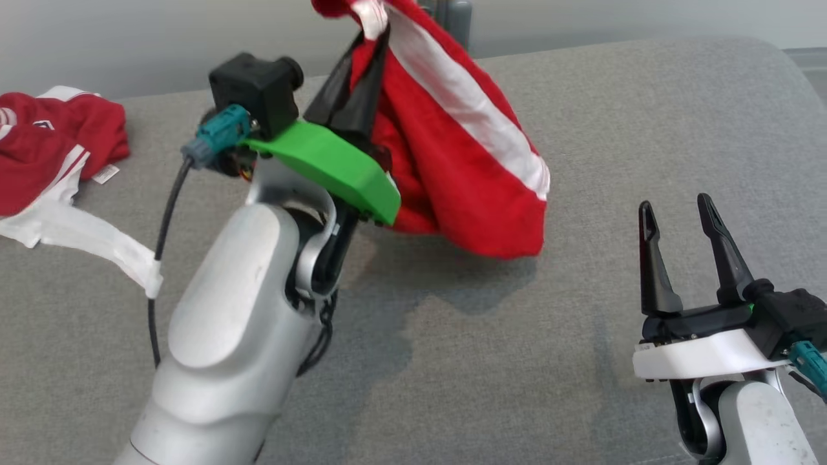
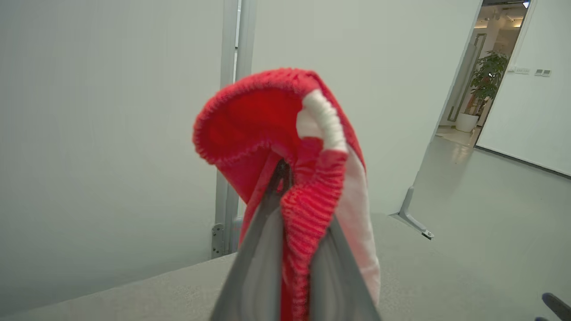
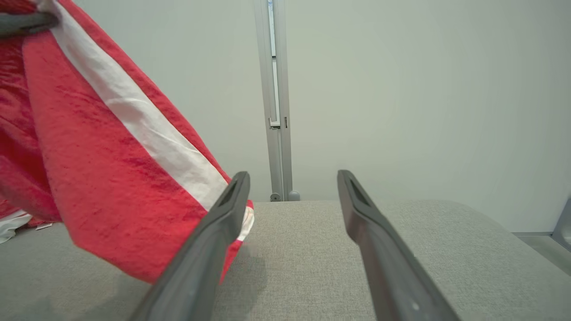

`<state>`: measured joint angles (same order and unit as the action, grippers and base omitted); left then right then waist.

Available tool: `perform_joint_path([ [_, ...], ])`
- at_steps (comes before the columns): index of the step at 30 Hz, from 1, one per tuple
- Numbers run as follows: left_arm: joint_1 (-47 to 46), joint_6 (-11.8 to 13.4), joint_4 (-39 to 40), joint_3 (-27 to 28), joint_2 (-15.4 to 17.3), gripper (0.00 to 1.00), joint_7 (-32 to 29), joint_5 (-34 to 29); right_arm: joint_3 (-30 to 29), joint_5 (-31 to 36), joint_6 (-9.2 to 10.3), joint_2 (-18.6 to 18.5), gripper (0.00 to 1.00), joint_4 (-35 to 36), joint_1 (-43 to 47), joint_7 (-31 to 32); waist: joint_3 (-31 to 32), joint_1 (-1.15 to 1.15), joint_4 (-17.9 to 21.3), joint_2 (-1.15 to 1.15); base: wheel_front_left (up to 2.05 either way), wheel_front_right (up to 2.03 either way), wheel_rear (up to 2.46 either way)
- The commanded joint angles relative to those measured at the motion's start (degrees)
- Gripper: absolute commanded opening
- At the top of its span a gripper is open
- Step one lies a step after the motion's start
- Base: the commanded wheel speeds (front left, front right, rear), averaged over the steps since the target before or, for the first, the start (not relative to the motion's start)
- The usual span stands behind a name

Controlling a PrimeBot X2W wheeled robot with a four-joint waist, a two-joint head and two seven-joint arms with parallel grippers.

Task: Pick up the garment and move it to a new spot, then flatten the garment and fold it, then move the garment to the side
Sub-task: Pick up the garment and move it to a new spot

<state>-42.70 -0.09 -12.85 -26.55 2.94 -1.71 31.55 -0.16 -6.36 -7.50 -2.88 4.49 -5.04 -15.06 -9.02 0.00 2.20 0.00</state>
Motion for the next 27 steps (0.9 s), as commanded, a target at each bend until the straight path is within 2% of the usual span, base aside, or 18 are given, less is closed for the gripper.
perform_joint_path([
  [1, 2.13, 1.51, -0.10, -1.72, 0.00, 0.00, 1.15, 3.28, 0.27, -0.35, 0.02, -0.02, 1.00, -0.03, -0.77, -0.18, -1.93, 0.00, 2.99, 0.00, 0.00, 0.00, 0.00],
  [5, 5.35, 5.36, -5.63, -5.12, 0.23, 0.00, 4.34, 6.80, 0.64, -0.96, 0.01, -0.02, 1.00, 0.00, -2.03, -0.18, -4.43, 0.00, 4.25, 0.00, 0.00, 0.00, 0.00],
  [8, 6.73, 5.97, -11.10, -4.25, 0.17, 0.00, 7.33, 7.23, 0.58, -1.39, 0.02, -0.02, 1.00, -0.12, -2.56, -0.18, -5.71, 0.00, 4.81, 0.00, 0.00, 0.00, 0.00],
  [18, 12.80, 4.10, -19.81, 3.24, 2.72, 0.00, 14.19, 13.35, -0.67, -1.32, 0.02, -0.02, 1.00, -0.77, -2.32, -0.18, -5.74, 0.00, 4.52, 0.00, 0.00, 0.00, 0.00],
  [27, 18.34, 1.91, -22.96, 8.39, 1.82, 0.00, 16.54, 17.15, -0.78, -0.84, 0.02, -0.02, 1.00, -1.47, -1.23, -0.18, -3.90, 0.00, 2.99, 0.00, 0.00, 0.00, 0.00],
])
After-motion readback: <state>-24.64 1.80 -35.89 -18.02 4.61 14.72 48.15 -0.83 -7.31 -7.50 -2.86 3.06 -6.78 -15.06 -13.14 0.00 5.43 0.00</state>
